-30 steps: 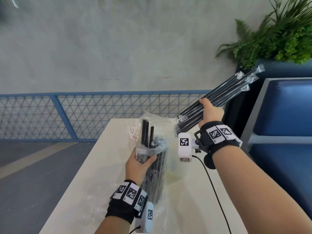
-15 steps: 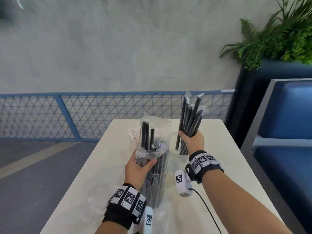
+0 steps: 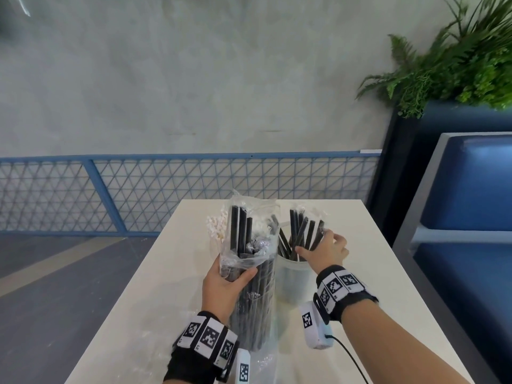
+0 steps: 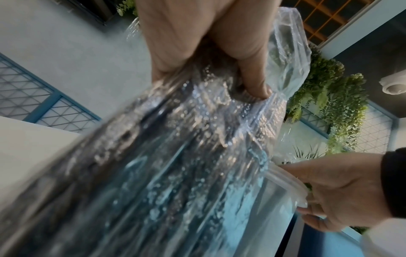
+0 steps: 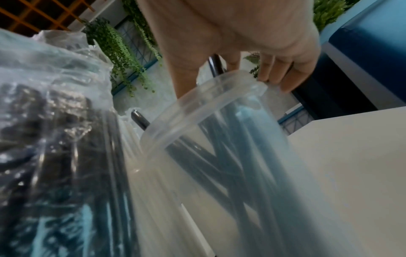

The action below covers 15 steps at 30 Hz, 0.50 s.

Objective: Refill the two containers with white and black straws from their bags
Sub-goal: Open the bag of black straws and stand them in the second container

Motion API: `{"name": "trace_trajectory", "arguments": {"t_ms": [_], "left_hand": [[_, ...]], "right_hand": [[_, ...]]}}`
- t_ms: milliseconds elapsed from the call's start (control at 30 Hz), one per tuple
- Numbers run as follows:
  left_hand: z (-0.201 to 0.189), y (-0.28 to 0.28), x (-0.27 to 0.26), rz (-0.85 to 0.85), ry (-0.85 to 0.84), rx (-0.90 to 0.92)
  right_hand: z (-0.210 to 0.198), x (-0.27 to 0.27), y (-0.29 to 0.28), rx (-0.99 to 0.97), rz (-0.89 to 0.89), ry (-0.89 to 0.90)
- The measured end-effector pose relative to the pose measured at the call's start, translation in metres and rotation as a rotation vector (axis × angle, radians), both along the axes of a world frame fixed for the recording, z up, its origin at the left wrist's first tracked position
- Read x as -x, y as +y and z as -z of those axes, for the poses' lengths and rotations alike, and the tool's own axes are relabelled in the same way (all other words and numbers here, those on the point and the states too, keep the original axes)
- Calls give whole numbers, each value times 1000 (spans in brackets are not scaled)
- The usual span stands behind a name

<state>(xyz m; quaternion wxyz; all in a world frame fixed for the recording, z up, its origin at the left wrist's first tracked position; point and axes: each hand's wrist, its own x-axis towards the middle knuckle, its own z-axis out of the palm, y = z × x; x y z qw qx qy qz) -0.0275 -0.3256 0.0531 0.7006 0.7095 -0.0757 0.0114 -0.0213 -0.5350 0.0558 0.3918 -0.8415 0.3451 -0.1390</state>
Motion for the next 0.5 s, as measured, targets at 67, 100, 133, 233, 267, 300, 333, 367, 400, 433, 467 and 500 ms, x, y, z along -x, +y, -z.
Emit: {"name": "trace_trajectory", "arguments": {"t_ms": [67,100,133,233,267,300,333,367,400,433,467,500], "left_hand": [[1,0,0,-3,10,11],[1,0,0,-1,13,21],[2,0,0,0,11,26],[4,1,0,-6,1,14],[4,2,0,-6,-1,14],[4,2,0,-5,-1,15],[4,2,0,-2,-1,16],[4,2,0,2,-1,16],[4,2,1,4,-5,10],[4,2,1,4,-9,5],[5,2,2,4,-11,4],[6,3,2,5,-12,-3]], "right_hand": [[4,1,-5,-47,-50,50],[6,2,-8,-40,-64,51],[7,2,-11,-26,-67,43],[10,8,-17,-15,-37,19],[12,11,-19,-18,-29,15],[13,14,-20,-26,-28,10],[14,18,-20,-40,-27,4],[14,21,-19,-52,-14,-9],[12,25,-16,-42,24,-38],[8,30,-11,10,82,-99],[4,34,-5,103,135,-211],[-3,38,1,206,150,-366]]}}
